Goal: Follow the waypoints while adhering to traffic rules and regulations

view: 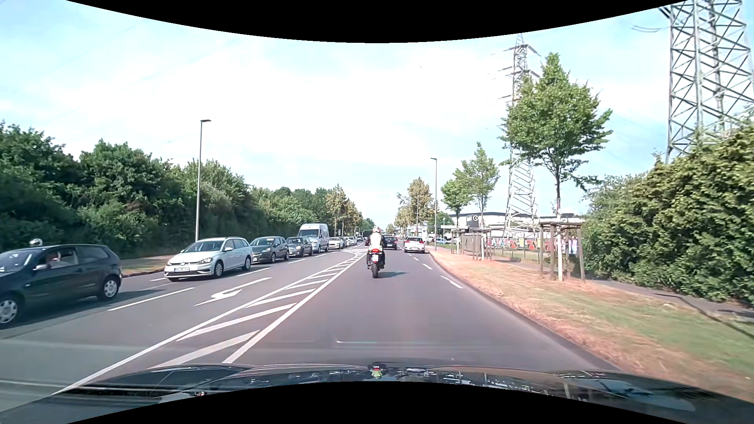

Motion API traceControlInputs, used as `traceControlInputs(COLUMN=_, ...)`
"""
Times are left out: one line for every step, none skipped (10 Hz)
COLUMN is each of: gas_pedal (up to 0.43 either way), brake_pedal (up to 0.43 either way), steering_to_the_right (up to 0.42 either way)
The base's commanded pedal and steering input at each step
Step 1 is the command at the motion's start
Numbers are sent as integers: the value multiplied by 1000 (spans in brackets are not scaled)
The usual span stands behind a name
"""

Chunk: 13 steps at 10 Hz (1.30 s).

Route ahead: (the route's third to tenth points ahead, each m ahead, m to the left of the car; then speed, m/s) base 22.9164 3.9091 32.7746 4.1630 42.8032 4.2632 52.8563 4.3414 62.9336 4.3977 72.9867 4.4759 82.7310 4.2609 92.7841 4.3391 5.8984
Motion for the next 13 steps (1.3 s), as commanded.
traceControlInputs(gas_pedal=0, brake_pedal=0, steering_to_the_right=-20)
traceControlInputs(gas_pedal=0, brake_pedal=0, steering_to_the_right=-21)
traceControlInputs(gas_pedal=0, brake_pedal=0, steering_to_the_right=-21)
traceControlInputs(gas_pedal=0, brake_pedal=0, steering_to_the_right=-18)
traceControlInputs(gas_pedal=0, brake_pedal=0, steering_to_the_right=-17)
traceControlInputs(gas_pedal=0, brake_pedal=0, steering_to_the_right=-16)
traceControlInputs(gas_pedal=0, brake_pedal=0, steering_to_the_right=-16)
traceControlInputs(gas_pedal=0, brake_pedal=0, steering_to_the_right=-10)
traceControlInputs(gas_pedal=0, brake_pedal=0, steering_to_the_right=-5)
traceControlInputs(gas_pedal=0, brake_pedal=0, steering_to_the_right=0)
traceControlInputs(gas_pedal=0, brake_pedal=0, steering_to_the_right=0)
traceControlInputs(gas_pedal=0, brake_pedal=0, steering_to_the_right=0)
traceControlInputs(gas_pedal=0, brake_pedal=0, steering_to_the_right=1)
